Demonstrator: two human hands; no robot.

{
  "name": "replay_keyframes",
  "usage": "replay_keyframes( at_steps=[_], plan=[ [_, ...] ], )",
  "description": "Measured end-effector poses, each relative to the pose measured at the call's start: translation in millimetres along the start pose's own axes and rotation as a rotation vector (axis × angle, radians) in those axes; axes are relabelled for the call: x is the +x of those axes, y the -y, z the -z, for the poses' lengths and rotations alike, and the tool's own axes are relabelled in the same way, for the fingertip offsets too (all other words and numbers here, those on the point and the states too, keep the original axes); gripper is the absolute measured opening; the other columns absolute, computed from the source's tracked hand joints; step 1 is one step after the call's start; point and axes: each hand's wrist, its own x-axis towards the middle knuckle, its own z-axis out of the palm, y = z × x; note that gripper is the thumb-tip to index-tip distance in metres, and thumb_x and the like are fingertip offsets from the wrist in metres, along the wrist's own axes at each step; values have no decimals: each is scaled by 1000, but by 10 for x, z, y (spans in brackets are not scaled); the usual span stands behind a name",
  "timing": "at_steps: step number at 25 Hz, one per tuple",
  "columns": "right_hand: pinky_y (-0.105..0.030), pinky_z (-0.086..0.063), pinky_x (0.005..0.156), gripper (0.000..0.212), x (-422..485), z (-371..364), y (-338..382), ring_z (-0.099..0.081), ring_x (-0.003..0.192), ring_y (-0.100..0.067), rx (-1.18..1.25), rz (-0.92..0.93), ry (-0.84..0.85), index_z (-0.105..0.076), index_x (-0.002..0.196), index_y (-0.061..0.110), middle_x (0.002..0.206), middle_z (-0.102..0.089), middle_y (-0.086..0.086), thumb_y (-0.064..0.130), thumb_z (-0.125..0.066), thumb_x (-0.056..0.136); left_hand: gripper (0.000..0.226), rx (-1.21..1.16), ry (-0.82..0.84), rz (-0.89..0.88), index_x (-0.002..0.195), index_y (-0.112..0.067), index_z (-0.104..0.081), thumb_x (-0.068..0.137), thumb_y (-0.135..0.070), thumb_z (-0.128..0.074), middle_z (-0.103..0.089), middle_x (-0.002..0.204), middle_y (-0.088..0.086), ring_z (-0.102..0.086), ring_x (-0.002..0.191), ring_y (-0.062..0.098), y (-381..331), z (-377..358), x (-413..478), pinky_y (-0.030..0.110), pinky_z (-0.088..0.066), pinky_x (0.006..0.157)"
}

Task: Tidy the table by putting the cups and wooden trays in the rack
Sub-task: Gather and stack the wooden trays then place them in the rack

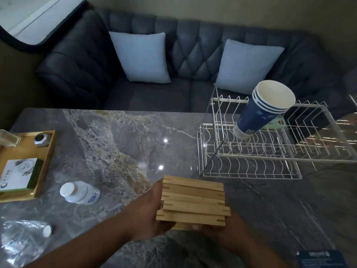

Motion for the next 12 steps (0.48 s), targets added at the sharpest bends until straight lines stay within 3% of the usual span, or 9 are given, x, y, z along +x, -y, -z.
replay_keyframes(
  at_steps=[3, 5, 7, 9, 12],
  plan=[
    [-19, -47, 105, 87, -3, 18, 90, -54, 123, 15, 35, 13, 18, -60, 133, 33, 128, -64, 27, 66, -89, 57, 100, 68, -1, -41, 156, -22, -30, 76, -58, -77, -29, 152, -26, -39, 138, -4, 25, -47, -35, 28, -47, 106],
    [-27, -44, 112, 110, -10, -10, 120, -51, 134, -1, 34, 39, 31, -41, 151, 30, 142, -57, 16, 67, -88, 58, 121, 61, -10, -42, 161, -17, -19, 69, -61, -82, -21, 158, -28, -30, 145, -4, 14, -64, -69, 17, -35, 114],
    [-34, -41, 114, 130, -17, -56, 109, -49, 139, -11, 45, 75, 10, -15, 160, 29, 150, -50, 5, 61, -91, 60, 139, -15, -32, -23, 163, -19, 0, 62, -59, -87, -18, 158, -33, -29, 145, -8, -30, -72, -106, 6, -27, 112],
    [-38, -43, 113, 133, -27, -84, 87, -51, 137, -12, 75, 97, -28, -11, 159, 37, 151, -50, 6, 55, -95, 58, 143, -44, -41, -24, 162, -23, 7, 61, -55, -89, -26, 155, -32, -37, 142, -6, -65, -72, -120, 6, -29, 111],
    [-32, -47, 109, 133, -27, -101, 14, -55, 133, -9, 90, 116, -63, -16, 159, 37, 149, -51, 11, 50, -98, 56, 144, -52, -62, -16, 162, -28, 9, 62, -56, -90, -33, 154, -27, -43, 139, -2, -112, 0, -129, 15, -39, 110]
  ],
)
